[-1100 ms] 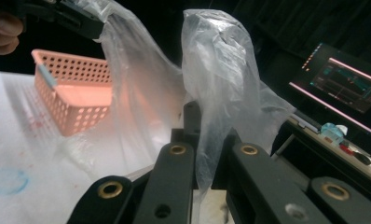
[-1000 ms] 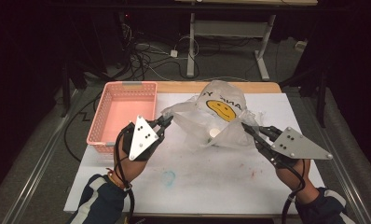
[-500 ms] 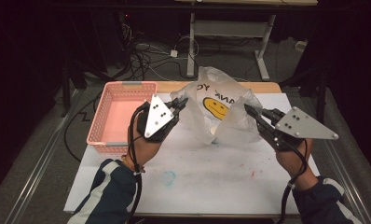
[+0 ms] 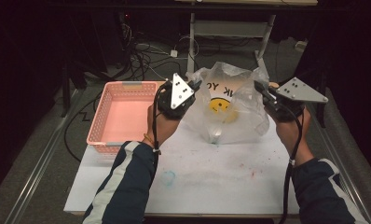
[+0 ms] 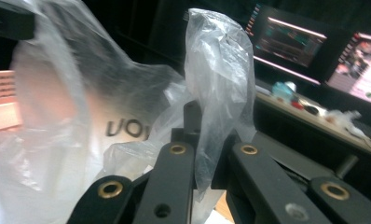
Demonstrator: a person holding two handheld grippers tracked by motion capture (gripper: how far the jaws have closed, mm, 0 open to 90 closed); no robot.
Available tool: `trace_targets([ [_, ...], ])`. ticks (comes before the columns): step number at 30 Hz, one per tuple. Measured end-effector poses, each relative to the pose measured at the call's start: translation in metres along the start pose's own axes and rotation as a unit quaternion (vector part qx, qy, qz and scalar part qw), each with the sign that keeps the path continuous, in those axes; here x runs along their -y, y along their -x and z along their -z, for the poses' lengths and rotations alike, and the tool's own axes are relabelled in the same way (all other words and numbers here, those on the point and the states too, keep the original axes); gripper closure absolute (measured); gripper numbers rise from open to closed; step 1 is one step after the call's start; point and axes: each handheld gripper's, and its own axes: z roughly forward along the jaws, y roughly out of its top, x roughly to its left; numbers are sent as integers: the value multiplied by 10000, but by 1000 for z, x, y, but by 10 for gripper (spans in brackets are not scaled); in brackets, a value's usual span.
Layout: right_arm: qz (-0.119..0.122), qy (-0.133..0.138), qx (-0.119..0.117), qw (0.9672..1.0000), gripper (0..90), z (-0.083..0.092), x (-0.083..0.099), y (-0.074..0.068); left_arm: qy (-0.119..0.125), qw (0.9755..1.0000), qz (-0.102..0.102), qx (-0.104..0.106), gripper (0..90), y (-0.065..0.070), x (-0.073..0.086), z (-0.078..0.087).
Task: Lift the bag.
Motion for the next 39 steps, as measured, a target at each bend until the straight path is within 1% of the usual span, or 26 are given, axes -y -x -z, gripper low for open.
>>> trace_targets([
  [1, -68, -57, 25, 10000, 900, -4, 1, 4, -14, 10000, 9, -20, 844, -2, -1, -4],
  [2, -89, -110, 106, 9998, 900, -8, 2, 8, -45, 10000, 28, -24, 844, -3, -2, -8],
  [4, -208, -204, 133, 9995, 900, -16, 5, 15, -88, 9999, 67, -82, 843, -7, -3, -15],
  [7, -273, -337, 200, 9989, 900, -26, 9, 22, -113, 9997, 184, -149, 843, -13, -5, -24],
  [9, -317, -398, 251, 9984, 900, -31, 11, 26, -159, 9996, 163, -192, 843, -15, -8, -28],
  [10, -301, -428, 263, 9983, 900, -33, 12, 28, -145, 9995, 144, -239, 843, -17, -10, -29],
  [11, -270, -448, 312, 9981, 900, -35, 12, 29, -127, 9995, 153, -249, 843, -18, -13, -30],
  [13, -328, -456, 348, 9978, 900, -37, 11, 34, -101, 9995, 152, -272, 844, -21, -19, -31],
  [17, -302, -460, 471, 9974, 900, -41, 2, 43, 6, 9995, 90, -313, 843, -24, -34, -31],
  [19, -319, -443, 485, 9973, 900, -42, -3, 46, 46, 9994, 63, -326, 844, -24, -41, -31],
  [22, -286, -497, 522, 9970, 900, -46, -5, 48, 47, 9993, 75, -363, 843, -24, -44, -34],
  [24, -316, -536, 556, 9965, 900, -49, -3, 50, 10, 9992, 132, -381, 843, -26, -43, -38],
  [25, -323, -570, 567, 9962, 900, -51, -2, 51, 44, 9989, 156, -435, 843, -27, -42, -38],
  [26, -326, -607, 600, 9958, 900, -52, 0, 53, 34, 9989, 193, -424, 843, -30, -43, -39],
  [29, -377, -687, 671, 9947, 900, -54, 3, 60, 83, 9986, 213, -483, 843, -38, -50, -35],
  [32, -438, -629, 709, 9945, 900, -51, -1, 66, 173, 9981, 256, -534, 843, -43, -60, -29],
  [33, -444, -623, 727, 9944, 900, -51, -3, 67, 199, 9980, 221, -565, 843, -43, -62, -28],
  [35, -468, -640, 721, 9942, 900, -52, -4, 67, 217, 9981, 214, -544, 842, -40, -63, -27],
  [36, -449, -665, 722, 9942, 900, -53, -4, 67, 175, 9983, 200, -527, 841, -38, -61, -28],
  [38, -491, -737, 678, 9938, 900, -56, 0, 65, 103, 9983, 225, -530, 832, -35, -56, -33],
  [39, -462, -791, 682, 9935, 900, -57, 3, 65, 60, 9982, 243, -537, 806, -34, -52, -35],
])
